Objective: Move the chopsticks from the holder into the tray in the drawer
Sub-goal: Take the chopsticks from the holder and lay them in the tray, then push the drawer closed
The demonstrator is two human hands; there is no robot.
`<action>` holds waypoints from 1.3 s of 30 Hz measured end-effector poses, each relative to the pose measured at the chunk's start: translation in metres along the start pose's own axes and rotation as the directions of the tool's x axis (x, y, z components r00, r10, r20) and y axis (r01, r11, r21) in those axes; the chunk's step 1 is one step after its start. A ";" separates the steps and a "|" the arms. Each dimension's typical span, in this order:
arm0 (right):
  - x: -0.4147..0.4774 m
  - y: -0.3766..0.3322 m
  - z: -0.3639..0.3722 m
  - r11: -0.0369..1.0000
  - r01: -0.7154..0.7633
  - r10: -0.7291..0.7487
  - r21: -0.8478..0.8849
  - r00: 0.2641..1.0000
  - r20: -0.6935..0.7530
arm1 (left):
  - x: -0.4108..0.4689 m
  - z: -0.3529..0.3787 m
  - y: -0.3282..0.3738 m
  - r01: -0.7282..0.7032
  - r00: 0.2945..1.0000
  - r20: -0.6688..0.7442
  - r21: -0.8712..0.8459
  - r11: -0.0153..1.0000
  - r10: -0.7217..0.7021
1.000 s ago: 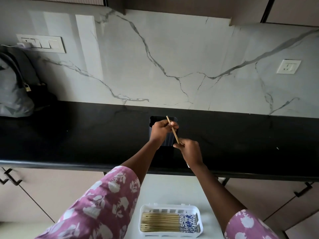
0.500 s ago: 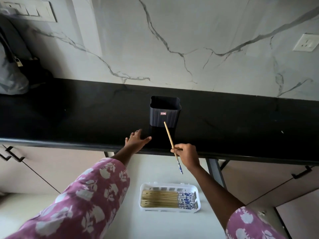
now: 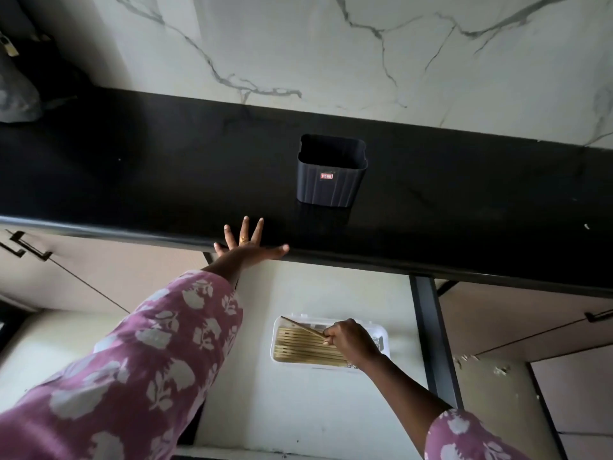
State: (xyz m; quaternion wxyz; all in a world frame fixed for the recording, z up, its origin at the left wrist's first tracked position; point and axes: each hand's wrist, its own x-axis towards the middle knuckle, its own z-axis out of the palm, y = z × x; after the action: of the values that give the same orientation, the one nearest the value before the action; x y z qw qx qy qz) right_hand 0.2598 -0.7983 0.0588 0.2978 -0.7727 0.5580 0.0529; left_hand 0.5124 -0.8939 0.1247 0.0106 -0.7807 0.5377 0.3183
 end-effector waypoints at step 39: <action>0.005 0.026 0.024 0.975 -0.099 0.059 -0.197 0.978 -0.201 | 0.015 0.014 0.017 0.031 0.987 -0.158 -0.025 0.999 -0.035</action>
State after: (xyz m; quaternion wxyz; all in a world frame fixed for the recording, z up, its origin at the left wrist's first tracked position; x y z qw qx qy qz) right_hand 0.2446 -0.7950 0.0269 0.1582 -0.7780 0.6062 0.0467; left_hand 0.4946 -0.9087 0.1118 -0.0357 -0.8123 0.5203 0.2613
